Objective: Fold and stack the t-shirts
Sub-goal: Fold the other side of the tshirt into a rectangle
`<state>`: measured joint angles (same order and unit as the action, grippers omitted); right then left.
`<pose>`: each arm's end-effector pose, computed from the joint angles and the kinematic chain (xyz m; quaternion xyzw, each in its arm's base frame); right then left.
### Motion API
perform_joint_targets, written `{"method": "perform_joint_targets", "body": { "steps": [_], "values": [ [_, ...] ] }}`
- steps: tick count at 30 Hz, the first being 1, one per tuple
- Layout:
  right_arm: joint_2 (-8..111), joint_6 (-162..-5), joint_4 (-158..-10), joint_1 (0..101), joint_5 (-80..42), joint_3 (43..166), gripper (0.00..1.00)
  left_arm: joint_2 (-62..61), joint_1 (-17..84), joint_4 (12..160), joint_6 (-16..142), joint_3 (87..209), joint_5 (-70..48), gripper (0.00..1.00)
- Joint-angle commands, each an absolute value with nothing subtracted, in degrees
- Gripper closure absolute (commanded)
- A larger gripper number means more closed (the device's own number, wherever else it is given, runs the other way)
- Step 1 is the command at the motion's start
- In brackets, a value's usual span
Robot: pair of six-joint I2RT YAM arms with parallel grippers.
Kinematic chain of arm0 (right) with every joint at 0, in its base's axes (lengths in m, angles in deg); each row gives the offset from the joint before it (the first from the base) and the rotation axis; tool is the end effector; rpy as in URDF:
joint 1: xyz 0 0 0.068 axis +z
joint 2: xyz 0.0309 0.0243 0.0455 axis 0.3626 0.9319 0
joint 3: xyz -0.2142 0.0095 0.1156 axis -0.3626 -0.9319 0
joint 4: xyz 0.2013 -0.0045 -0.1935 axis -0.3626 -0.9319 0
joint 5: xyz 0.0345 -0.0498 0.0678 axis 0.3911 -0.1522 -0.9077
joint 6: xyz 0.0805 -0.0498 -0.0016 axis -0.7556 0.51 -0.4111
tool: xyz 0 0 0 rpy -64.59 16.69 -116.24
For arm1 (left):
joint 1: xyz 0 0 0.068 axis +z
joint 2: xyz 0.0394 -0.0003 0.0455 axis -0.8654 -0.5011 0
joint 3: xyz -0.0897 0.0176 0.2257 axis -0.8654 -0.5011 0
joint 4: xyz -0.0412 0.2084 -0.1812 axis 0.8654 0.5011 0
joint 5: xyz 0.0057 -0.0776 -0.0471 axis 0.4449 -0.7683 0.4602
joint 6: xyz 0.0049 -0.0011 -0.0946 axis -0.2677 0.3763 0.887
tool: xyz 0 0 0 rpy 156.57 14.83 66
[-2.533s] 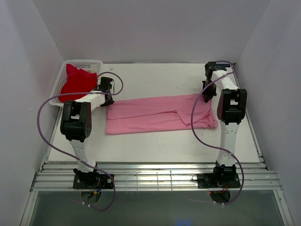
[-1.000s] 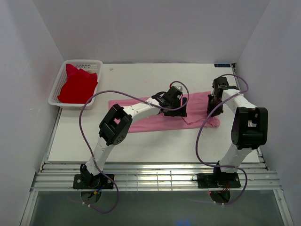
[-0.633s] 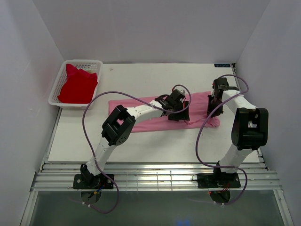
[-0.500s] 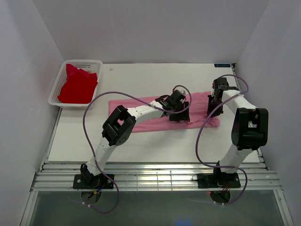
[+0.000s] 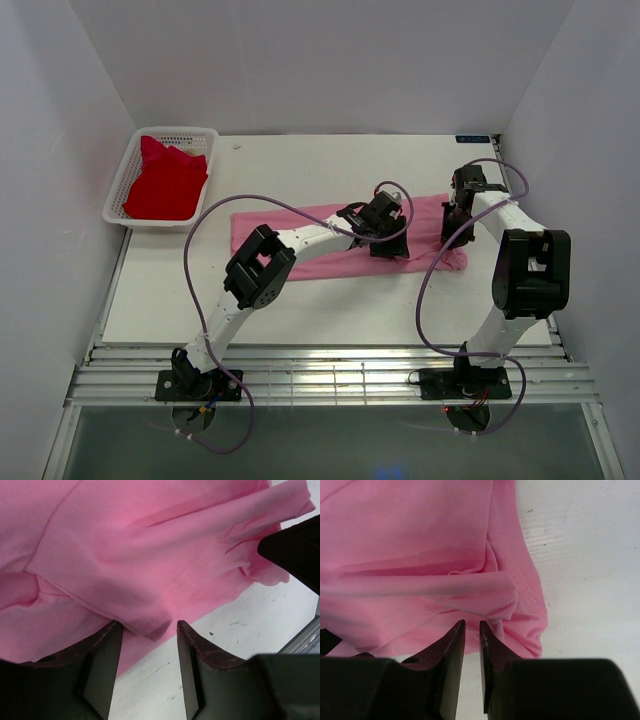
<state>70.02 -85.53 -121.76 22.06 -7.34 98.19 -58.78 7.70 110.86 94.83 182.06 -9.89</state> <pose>0.3751 -0.0012 0.1140 0.0735 0.9795 -0.0214 0.1865 0.3253 -0.4379 0.0912 0.0954 0.9337 -0.2924 0.1835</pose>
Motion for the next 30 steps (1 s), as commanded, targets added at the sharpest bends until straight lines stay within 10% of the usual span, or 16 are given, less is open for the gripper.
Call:
{"method": "perform_joint_targets", "body": {
  "steps": [1,9,30],
  "values": [
    [67.5,-85.6,-121.1,22.0,-7.7,97.9,0.77,-59.1,7.4,110.4,95.4,184.4,-11.2,0.43],
    [67.6,-85.6,-120.9,22.0,-7.6,97.7,0.81,-59.3,7.3,110.7,95.2,184.4,-10.7,0.7],
    [64.2,-85.9,-126.0,22.0,-6.2,105.2,0.71,-51.2,7.4,113.4,91.8,176.0,-5.6,0.78]
  ]
}}
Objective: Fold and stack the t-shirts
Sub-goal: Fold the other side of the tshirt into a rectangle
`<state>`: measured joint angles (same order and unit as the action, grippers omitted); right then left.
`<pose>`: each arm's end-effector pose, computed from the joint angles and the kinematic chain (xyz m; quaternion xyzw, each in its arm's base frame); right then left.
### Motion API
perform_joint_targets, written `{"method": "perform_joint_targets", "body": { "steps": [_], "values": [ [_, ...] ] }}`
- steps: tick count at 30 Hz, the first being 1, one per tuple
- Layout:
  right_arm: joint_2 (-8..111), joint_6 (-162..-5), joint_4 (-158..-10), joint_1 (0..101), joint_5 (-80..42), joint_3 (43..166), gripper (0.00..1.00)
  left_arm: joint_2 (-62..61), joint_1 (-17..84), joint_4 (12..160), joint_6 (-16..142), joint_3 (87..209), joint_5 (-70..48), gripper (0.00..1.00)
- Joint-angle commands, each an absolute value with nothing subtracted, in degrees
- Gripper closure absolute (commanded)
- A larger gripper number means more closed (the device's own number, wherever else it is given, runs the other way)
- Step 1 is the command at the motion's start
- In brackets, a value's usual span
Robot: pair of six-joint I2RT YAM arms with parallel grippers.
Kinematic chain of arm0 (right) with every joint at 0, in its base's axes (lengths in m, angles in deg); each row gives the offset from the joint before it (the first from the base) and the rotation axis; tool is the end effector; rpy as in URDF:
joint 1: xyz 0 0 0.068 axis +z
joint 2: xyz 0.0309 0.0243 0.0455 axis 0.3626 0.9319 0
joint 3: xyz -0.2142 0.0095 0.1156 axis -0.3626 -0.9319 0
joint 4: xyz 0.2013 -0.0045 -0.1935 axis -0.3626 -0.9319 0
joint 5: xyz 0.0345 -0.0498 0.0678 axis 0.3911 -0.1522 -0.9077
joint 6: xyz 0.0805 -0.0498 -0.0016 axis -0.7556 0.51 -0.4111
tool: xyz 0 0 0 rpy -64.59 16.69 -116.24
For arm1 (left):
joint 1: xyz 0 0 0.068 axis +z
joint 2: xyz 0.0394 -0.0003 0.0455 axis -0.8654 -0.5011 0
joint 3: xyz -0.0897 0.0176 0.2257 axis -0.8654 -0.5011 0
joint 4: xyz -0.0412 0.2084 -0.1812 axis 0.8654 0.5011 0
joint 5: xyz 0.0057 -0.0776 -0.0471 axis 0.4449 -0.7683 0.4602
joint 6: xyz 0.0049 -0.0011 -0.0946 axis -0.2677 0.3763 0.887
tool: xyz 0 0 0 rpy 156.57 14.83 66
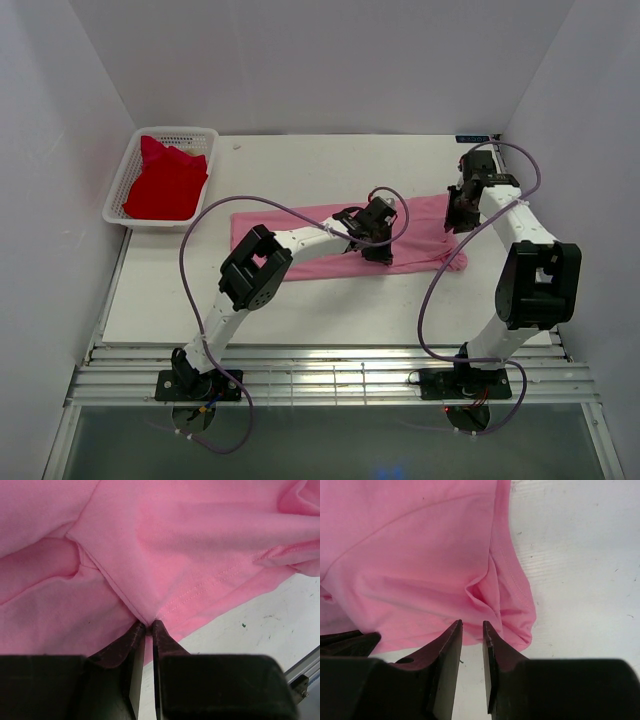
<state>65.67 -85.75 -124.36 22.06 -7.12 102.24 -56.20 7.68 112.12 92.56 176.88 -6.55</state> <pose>0.3813 -0.0014 0.1615 0.0769 0.9686 -0.0184 0.2359 0.3172 -0.4197 0.0796 0.1043 0.9449 -0.2474 0.1873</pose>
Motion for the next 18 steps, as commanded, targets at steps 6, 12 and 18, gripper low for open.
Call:
{"method": "perform_joint_targets", "body": {
  "steps": [6,12,18],
  "values": [
    [66.4,-85.7,-126.0,21.9,-6.2,105.0,0.71,-50.3,7.4,113.9,91.1,175.6,-4.7,0.79],
    [67.5,-86.3,-124.1,22.0,-7.1,100.9,0.71,-49.4,7.4,114.5,91.1,175.4,-4.5,0.8],
    [67.6,-86.9,-123.3,22.0,-7.9,96.9,0.71,-48.7,7.4,114.6,91.6,175.0,-5.6,0.8]
  ]
}}
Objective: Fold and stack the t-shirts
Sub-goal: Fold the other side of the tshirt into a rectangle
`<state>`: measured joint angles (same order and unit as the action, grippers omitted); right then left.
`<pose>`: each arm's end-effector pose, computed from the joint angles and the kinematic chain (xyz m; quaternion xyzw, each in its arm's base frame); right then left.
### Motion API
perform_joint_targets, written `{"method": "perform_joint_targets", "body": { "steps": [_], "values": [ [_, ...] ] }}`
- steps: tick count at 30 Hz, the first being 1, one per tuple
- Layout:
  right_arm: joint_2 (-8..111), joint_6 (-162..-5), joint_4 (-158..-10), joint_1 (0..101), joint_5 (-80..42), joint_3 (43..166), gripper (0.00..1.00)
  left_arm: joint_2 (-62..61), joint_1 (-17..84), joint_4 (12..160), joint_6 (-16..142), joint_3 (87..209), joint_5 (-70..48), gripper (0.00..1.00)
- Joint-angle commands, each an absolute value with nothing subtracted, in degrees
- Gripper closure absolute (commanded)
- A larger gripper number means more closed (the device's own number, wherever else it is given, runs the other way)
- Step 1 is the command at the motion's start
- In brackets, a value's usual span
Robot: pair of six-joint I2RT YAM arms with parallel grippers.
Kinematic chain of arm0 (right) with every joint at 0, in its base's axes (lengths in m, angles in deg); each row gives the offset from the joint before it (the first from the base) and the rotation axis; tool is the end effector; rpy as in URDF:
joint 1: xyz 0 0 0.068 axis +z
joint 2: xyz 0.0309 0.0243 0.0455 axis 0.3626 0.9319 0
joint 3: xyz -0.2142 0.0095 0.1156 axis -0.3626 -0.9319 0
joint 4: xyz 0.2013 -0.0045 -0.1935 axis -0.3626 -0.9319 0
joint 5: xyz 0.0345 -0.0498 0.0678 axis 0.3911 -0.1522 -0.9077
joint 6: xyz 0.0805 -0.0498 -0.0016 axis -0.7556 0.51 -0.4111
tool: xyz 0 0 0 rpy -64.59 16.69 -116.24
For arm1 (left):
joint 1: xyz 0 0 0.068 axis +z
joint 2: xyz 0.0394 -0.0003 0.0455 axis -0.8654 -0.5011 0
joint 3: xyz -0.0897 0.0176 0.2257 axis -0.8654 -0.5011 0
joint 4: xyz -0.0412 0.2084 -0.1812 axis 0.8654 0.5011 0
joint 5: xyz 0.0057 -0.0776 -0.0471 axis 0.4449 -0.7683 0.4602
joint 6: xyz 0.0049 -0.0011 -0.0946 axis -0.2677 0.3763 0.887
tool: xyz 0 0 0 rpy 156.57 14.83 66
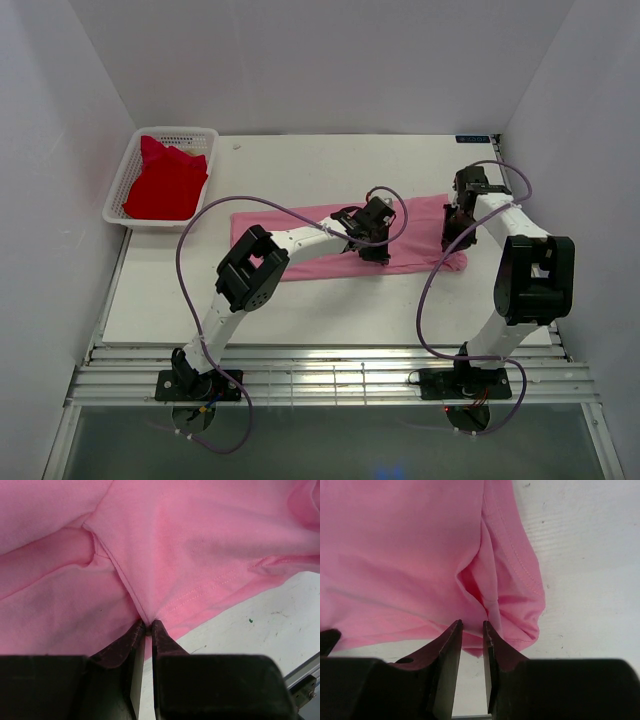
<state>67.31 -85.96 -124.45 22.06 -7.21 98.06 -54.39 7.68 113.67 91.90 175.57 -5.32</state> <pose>0.3673 -0.0015 0.1272 0.0773 0.9793 -0.0219 0.1857 0.3143 -0.4129 0.0848 0.1065 0.9477 -0.2331 0.1901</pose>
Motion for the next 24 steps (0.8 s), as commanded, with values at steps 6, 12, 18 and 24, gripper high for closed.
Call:
{"method": "perform_joint_targets", "body": {
  "steps": [6,12,18,24],
  "values": [
    [68.3,-87.2,-123.4,22.0,-7.3,94.8,0.71,-48.2,7.4,114.5,91.4,175.1,-6.1,0.69],
    [67.2,-87.7,-124.6,22.0,-3.6,93.3,0.71,-46.8,7.4,114.8,91.1,175.6,-6.0,0.66],
    [67.0,-87.8,-124.8,21.9,-3.3,95.5,0.72,-42.9,7.4,117.4,88.2,177.4,-2.4,0.24],
    [64.1,-88.4,-125.7,22.0,-6.9,99.9,0.73,-34.5,12.4,120.6,82.6,171.2,9.9,0.24]
  ]
}}
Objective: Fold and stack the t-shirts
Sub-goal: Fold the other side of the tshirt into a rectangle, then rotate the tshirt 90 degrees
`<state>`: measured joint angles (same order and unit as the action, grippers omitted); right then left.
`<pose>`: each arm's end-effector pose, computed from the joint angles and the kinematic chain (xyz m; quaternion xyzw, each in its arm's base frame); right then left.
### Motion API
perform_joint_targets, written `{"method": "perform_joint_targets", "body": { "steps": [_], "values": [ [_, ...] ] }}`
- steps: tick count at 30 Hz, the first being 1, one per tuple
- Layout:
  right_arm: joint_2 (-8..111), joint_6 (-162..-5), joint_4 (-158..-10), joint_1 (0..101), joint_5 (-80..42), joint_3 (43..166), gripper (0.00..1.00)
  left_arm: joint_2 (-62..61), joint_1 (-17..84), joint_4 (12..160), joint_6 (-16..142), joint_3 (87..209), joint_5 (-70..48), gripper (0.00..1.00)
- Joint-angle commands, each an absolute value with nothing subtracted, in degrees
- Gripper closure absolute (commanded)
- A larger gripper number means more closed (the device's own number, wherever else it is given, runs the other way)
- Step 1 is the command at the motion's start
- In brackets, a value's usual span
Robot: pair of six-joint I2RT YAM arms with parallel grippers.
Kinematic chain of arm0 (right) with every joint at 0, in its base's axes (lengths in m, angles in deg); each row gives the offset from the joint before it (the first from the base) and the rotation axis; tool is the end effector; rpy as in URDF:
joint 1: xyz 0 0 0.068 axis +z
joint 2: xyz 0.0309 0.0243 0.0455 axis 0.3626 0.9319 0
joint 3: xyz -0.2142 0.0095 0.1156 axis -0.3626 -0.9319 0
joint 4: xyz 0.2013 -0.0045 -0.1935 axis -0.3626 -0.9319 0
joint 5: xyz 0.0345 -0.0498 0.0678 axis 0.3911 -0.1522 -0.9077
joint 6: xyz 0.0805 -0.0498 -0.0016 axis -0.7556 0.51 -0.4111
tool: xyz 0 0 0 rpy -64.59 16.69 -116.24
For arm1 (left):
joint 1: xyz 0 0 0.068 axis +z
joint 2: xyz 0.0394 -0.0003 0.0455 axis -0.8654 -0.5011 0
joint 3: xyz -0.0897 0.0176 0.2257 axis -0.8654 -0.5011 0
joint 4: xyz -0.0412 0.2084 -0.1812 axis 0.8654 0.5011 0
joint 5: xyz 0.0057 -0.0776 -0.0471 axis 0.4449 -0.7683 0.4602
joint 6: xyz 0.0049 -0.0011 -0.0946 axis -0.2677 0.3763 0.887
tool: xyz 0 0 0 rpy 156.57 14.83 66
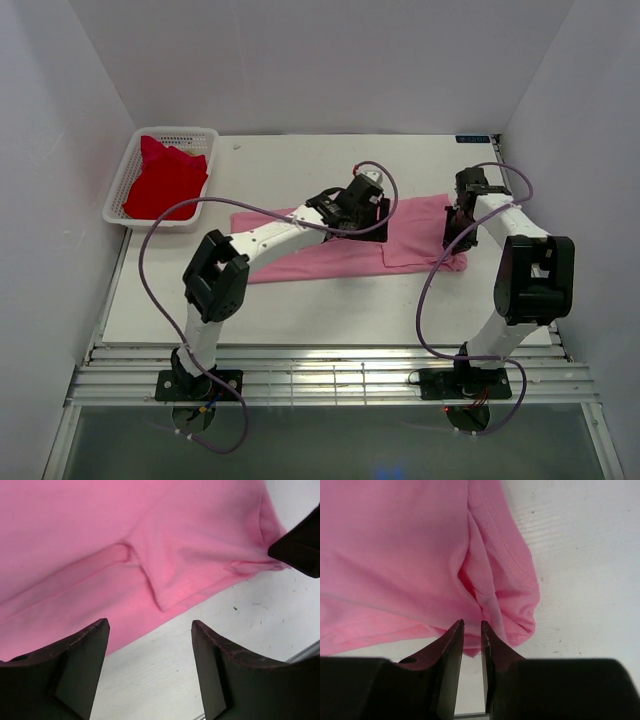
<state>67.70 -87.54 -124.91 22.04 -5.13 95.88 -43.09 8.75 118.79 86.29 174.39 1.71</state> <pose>0.3575 -0.0049 0.1128 0.0931 0.9816 -0.0400 0.1617 0.3191 -0.3867 0.1657 0.1222 0.9314 -0.2072 0.2730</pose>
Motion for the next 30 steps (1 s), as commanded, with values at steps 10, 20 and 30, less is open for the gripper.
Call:
{"method": "perform_joint_targets", "body": {
  "steps": [10,20,30],
  "values": [
    [67.9,-87.5,-125.2,22.1,-13.2,99.5,0.92,-28.2,24.8,120.0,78.6,149.5,19.1,1.0],
    [74.1,-88.7,-126.5,22.1,-10.1,97.4,0.92,-34.6,24.9,120.2,80.3,143.7,16.4,1.0],
    [84.8,-90.5,-128.1,22.1,-5.3,105.9,0.92,-34.7,24.7,118.9,83.8,135.6,12.8,1.0]
  ]
}}
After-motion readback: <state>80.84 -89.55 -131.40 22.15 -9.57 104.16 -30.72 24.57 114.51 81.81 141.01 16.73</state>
